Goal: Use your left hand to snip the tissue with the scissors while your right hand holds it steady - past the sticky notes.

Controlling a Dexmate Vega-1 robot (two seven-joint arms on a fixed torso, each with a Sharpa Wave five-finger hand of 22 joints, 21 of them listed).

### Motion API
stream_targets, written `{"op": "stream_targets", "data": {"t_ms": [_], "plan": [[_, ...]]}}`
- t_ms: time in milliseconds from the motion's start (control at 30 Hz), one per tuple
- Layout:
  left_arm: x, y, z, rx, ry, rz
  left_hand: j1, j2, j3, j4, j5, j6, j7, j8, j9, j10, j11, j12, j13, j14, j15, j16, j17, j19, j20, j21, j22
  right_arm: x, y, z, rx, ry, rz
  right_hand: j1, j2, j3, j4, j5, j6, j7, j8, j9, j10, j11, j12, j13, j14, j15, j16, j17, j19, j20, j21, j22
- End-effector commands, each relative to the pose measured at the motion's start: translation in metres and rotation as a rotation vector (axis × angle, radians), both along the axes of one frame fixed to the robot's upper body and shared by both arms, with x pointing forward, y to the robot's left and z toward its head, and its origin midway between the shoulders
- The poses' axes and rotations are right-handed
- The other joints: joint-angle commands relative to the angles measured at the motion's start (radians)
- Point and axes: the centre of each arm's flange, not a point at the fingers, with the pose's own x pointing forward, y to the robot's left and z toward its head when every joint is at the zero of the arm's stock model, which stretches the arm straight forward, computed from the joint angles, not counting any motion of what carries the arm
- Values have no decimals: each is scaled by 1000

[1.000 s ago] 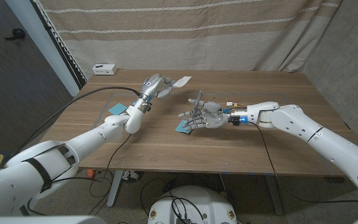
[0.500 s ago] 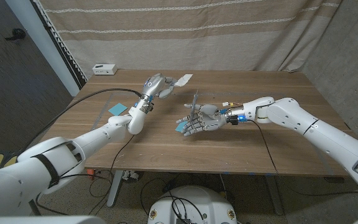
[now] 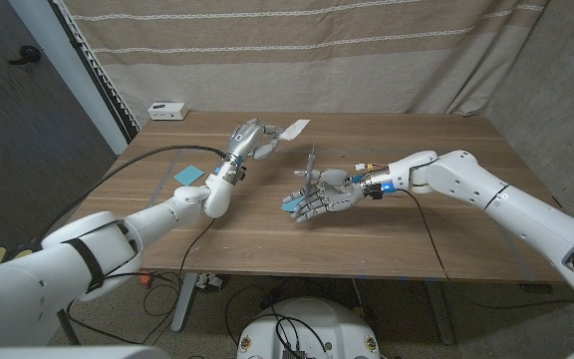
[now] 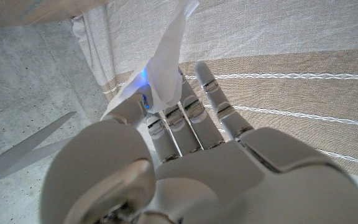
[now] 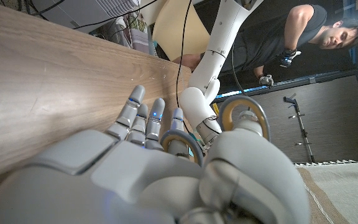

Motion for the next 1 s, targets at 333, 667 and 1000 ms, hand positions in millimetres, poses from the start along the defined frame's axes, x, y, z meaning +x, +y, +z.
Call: {"op": "stream_targets", "data": {"t_ms": [333,667,1000], "plan": [[-2,-27,2,14,-8,-4,6,-4,14,-5,5,-9,-2,-22,-5,15,2,-1,-11,7,-54,2,-3,-7,-113,17,2,-1,10,2,-53,-12,25,-15,-2,-1,4,-3,1,76,-6,7,-7,2,-4,6,-5,12,-9,2,-5,15,-6,2],[-4,-33,-1,36,-2,2,18,-11,20,-11,2,-4,-2,-46,-9,24,3,3,-20,12,-55,4,-1,-11,-113,25,2,0,12,4,-88,-13,19,-23,-5,-4,7,-5,2,77,-8,7,-9,2,-5,7,-5,14,-10,3,-3,20,-7,1],[-3,-34,0,41,6,1,24,-13,18,-10,-2,6,-3,-62,-8,26,3,4,-23,18,-55,6,1,-16,-116,41,5,-2,11,8,-139,-6,-11,-35,-7,-8,10,-10,8,78,-11,8,-4,2,-4,10,6,16,-8,4,-7,52,-14,0]]}}
